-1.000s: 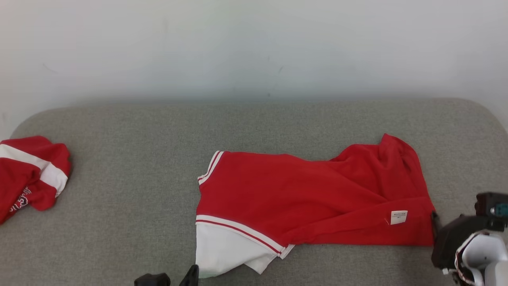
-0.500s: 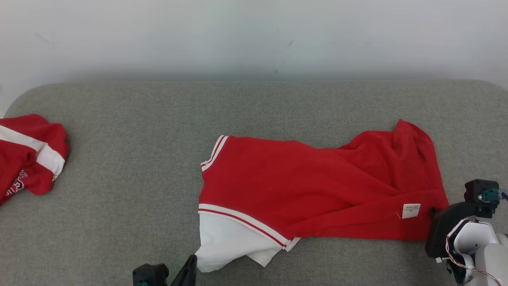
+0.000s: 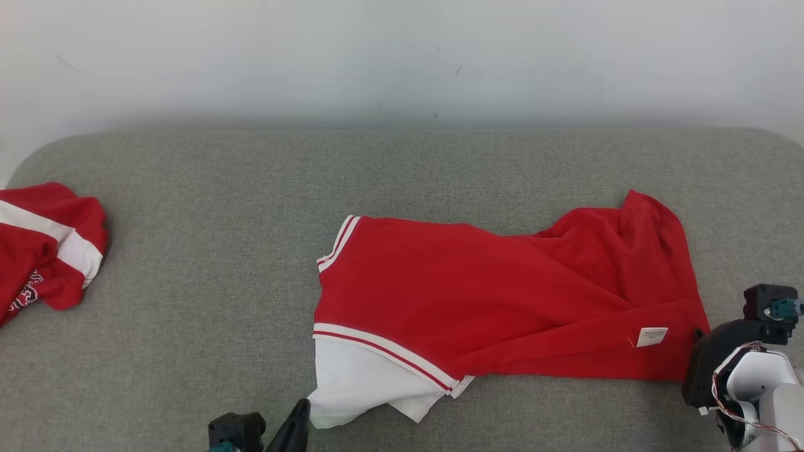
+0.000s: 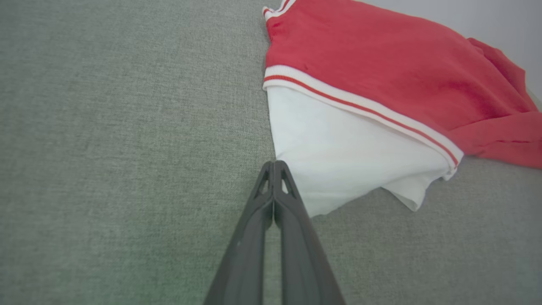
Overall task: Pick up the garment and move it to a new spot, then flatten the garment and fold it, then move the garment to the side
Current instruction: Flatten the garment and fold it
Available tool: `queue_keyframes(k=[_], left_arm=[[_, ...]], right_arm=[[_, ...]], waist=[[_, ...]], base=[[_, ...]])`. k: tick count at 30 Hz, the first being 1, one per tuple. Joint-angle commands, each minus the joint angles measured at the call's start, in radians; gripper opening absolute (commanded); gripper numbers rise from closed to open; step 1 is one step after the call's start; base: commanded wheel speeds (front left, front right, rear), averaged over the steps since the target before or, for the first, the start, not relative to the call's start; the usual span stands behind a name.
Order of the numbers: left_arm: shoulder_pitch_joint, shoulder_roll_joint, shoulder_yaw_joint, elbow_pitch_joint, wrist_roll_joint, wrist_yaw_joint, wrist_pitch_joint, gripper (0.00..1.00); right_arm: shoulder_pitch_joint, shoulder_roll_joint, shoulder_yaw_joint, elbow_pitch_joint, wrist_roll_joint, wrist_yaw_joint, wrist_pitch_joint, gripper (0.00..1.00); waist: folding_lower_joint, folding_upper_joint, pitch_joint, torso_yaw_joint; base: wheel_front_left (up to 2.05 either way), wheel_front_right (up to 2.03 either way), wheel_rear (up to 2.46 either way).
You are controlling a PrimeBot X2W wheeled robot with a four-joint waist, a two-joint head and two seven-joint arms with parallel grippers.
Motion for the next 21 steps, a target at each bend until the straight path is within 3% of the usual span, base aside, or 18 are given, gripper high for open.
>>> queue_keyframes(k=[1, 6, 12, 14, 21], left_arm=[[-0.003, 0.004, -0.001, 0.001, -0.005, 0.002, -0.001, 0.00], [-0.003, 0.008, -0.001, -0.004, -0.009, 0.004, 0.003, 0.00], [-0.008, 0.014, -0.002, -0.010, -0.007, 0.009, 0.005, 0.00], [-0.009, 0.018, -0.001, -0.012, -0.007, 0.012, 0.004, 0.00], [-0.013, 0.029, 0.020, -0.032, -0.005, 0.020, -0.034, 0.00]], right_arm=[[0.001, -0.003, -0.004, -0.003, -0.008, 0.001, -0.003, 0.45], [0.000, -0.001, 0.002, 0.006, 0.000, 0.001, 0.013, 0.42], [-0.012, -0.004, 0.008, 0.028, 0.017, 0.001, 0.014, 0.27], [-0.017, -0.004, 0.015, 0.030, 0.021, 0.001, 0.006, 0.01], [-0.026, -0.003, 0.053, -0.026, 0.042, 0.001, -0.049, 0.00]], waist=[[-0.0001, -0.0001, 0.000, 0.000], [-0.0001, -0.0001, 0.002, 0.000], [-0.0001, -0.0001, 0.010, 0.006], [-0.0001, -0.0001, 0.012, 0.008], [-0.0001, -0.0001, -0.002, -0.002]], base=[[0.00, 0.00, 0.00], [0.00, 0.00, 0.00], [0.00, 0.00, 0.00], [0.00, 0.00, 0.00], [0.00, 0.00, 0.00]])
